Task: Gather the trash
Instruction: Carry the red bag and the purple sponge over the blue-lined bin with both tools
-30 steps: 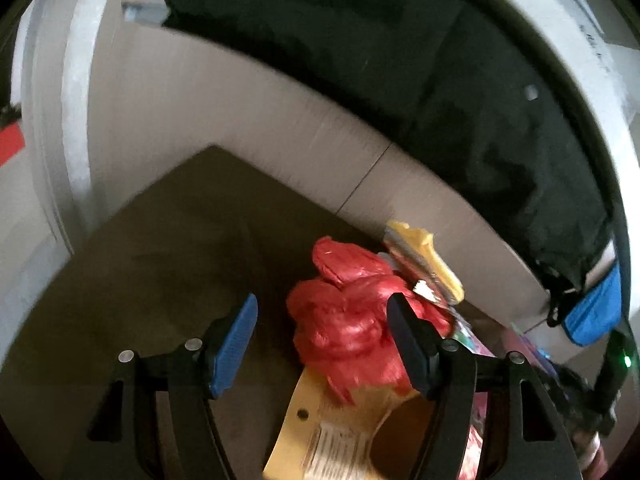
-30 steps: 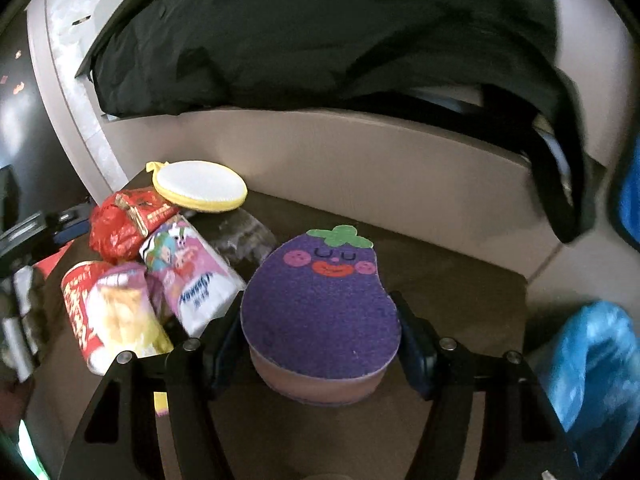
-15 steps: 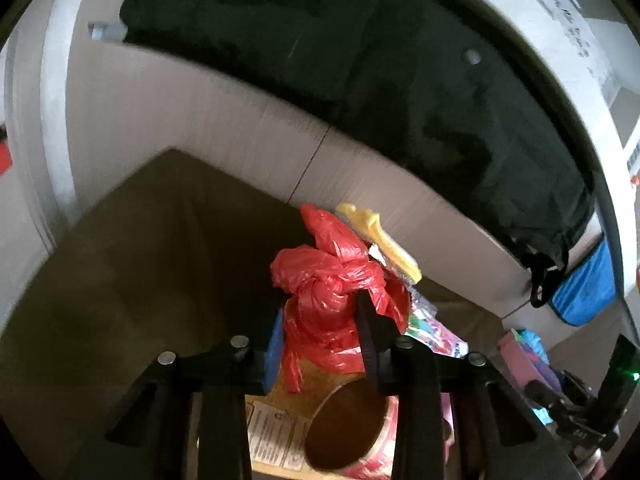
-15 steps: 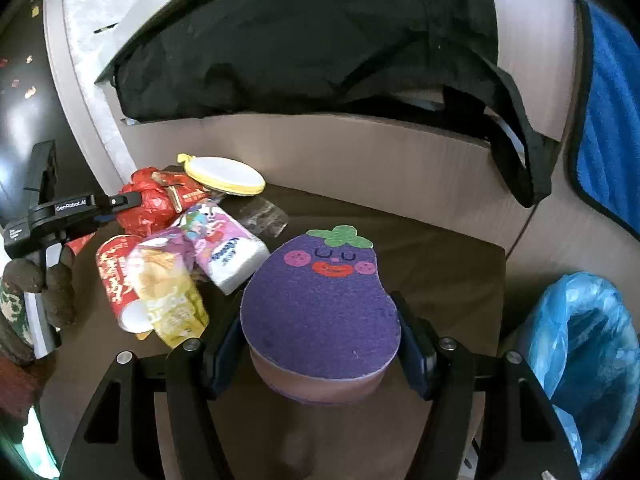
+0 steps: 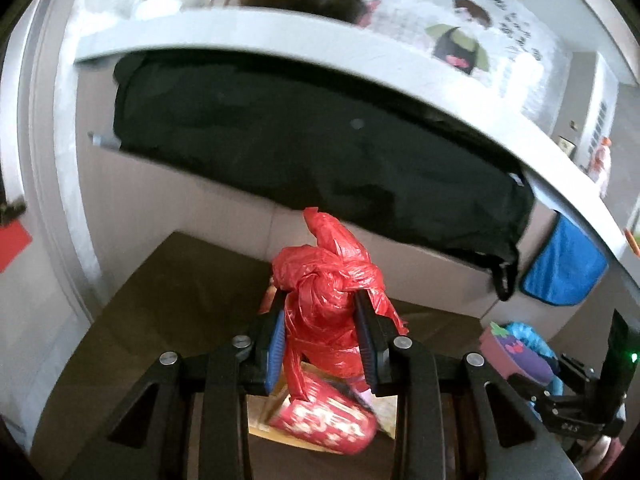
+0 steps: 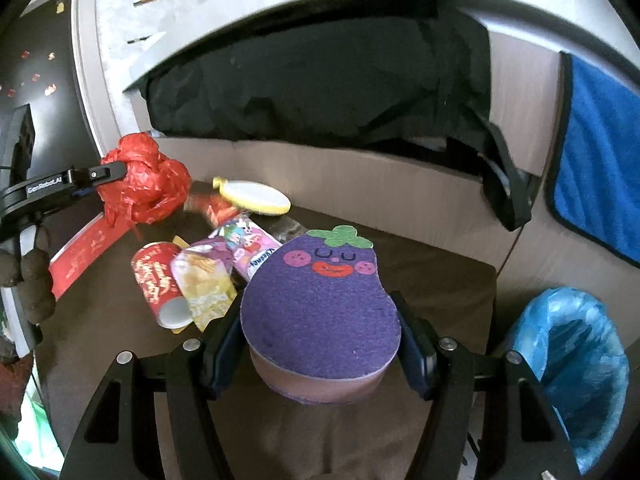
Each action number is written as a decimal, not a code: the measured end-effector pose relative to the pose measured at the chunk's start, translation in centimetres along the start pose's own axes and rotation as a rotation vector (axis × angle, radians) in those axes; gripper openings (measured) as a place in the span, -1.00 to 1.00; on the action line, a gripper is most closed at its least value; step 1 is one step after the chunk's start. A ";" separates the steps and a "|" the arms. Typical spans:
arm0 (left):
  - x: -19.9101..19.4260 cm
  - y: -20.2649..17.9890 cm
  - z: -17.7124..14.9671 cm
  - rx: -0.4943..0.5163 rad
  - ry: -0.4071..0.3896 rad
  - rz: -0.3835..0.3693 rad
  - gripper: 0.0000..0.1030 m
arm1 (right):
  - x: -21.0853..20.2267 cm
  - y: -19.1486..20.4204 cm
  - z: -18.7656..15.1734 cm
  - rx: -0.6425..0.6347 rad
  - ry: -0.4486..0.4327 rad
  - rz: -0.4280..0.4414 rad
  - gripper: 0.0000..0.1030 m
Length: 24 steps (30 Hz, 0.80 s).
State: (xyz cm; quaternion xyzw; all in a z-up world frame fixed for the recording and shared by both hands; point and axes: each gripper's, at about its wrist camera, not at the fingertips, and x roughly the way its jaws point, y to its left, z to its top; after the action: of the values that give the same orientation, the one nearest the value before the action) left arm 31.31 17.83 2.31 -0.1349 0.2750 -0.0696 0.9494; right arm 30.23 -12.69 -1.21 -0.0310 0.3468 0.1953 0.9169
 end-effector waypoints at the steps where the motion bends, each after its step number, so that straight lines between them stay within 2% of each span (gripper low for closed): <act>1: -0.5 -0.8 -0.1 0.013 -0.009 -0.001 -0.37 | -0.4 0.0 -0.1 0.000 -0.008 0.001 0.23; 13: -4.3 -10.6 -5.4 0.111 -0.073 0.031 -0.37 | -7.4 -0.3 -2.0 -0.044 -0.151 -0.035 0.23; 24: -5.6 -17.7 -9.4 0.162 -0.061 -0.050 -0.36 | -13.1 -3.0 -4.2 -0.032 -0.231 -0.108 0.23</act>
State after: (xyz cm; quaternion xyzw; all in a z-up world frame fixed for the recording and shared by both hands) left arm 20.54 0.03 2.69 -0.0664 0.2359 -0.1110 0.9631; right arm 19.82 -20.65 3.82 -0.0413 0.2336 0.1534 0.9593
